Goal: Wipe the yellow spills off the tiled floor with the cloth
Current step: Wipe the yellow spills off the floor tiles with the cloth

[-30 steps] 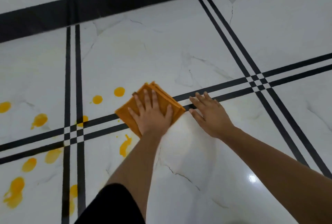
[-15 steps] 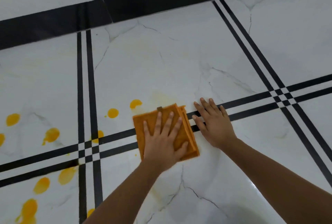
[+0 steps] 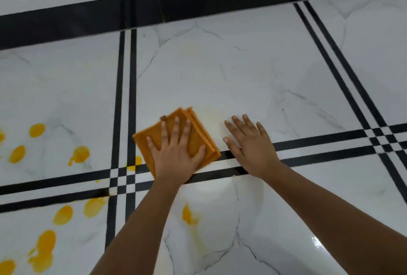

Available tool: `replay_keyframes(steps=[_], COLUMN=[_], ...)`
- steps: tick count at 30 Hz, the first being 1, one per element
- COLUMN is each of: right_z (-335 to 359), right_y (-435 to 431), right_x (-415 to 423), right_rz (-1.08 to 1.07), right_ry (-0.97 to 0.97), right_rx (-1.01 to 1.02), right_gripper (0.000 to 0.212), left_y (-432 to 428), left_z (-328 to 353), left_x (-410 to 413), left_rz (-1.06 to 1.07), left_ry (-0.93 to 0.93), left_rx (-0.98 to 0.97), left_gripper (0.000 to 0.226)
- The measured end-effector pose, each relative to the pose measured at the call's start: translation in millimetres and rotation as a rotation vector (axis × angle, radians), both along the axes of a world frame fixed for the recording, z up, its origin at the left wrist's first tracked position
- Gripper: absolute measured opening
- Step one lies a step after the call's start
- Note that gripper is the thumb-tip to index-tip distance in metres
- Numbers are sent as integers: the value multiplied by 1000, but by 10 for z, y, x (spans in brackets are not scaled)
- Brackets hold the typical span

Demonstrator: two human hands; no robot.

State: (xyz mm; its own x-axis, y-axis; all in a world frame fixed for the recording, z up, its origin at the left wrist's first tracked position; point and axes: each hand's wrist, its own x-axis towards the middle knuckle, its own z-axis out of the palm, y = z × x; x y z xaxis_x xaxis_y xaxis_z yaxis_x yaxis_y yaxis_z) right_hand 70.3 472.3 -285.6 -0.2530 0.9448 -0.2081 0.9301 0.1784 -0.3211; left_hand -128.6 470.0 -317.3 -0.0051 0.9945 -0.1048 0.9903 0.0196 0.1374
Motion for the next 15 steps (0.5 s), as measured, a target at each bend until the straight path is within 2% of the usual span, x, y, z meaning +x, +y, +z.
replay_keyframes(steps=[2,6,7,11,13,15], right_z=[-33,-51,-54,-81,-99,-106], right_y=[13,77,59,-48,-111,-188], right_x=[-110,-249,-282,-354,-376,-367], right_rz=[54,89,103,183,180,121], right_ry=[-5,2,3,-6,12,55], right_rx=[-6,28,22,30,35,32], right_gripper=[78,79,80,79,76,75], left_y=[-88,-515,-466,-163,-373,-809], left_z=[13,48,43,19,35,48], left_x=[55,-65,-191,-443,-351,-181], left_rz=[140,-137,-134,262,289,188], left_ry=[6,35,33,-10,-4,-6], left_rx=[3,-27,-39,-52,-36,-28], left_gripper=[77,72,72,75,75,74])
